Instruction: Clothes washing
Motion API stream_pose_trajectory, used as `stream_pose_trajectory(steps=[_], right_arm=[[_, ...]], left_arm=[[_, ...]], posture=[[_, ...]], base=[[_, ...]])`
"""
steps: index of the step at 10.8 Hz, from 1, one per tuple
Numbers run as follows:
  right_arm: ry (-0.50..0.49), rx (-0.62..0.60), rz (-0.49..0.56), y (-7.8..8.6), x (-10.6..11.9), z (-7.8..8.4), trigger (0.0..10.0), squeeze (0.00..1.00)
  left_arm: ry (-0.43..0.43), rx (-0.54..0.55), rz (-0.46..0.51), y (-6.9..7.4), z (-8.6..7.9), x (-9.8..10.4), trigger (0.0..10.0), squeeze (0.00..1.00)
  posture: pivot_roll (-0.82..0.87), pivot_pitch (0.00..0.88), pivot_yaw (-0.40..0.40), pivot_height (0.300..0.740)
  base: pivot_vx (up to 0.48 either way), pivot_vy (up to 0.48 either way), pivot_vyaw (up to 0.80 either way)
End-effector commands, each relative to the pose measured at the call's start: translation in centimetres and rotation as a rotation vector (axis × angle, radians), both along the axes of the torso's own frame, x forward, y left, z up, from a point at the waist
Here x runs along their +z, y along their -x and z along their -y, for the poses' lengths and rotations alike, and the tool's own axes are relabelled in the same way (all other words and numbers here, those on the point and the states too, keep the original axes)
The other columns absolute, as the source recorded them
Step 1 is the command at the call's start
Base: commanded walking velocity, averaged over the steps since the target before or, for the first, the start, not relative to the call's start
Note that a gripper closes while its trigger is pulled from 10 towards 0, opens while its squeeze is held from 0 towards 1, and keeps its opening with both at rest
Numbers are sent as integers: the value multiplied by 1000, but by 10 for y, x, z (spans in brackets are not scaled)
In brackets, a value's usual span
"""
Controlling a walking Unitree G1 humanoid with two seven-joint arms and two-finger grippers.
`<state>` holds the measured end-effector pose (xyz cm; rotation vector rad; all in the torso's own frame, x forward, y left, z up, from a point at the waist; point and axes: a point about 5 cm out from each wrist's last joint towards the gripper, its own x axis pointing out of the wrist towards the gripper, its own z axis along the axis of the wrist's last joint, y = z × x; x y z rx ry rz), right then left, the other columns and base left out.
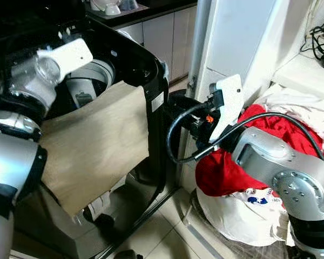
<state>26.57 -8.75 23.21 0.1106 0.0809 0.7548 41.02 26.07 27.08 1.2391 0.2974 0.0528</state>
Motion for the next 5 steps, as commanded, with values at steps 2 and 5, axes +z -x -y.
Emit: stream_pose_trajectory(steps=[2, 5], right_arm=[[-7, -48, 18, -6, 4, 5, 10000, 0], [-4, -107, 30, -7, 3, 9, 10000, 0]], left_arm=[[-51, -8, 124, -1, -1, 20, 10000, 1000], [542, -137, -26, -4, 29, -14, 10000, 0]], posture=[[-97, 0, 75, 740], [-101, 0, 80, 740]], base=[[0, 0, 0], [0, 0, 0]])
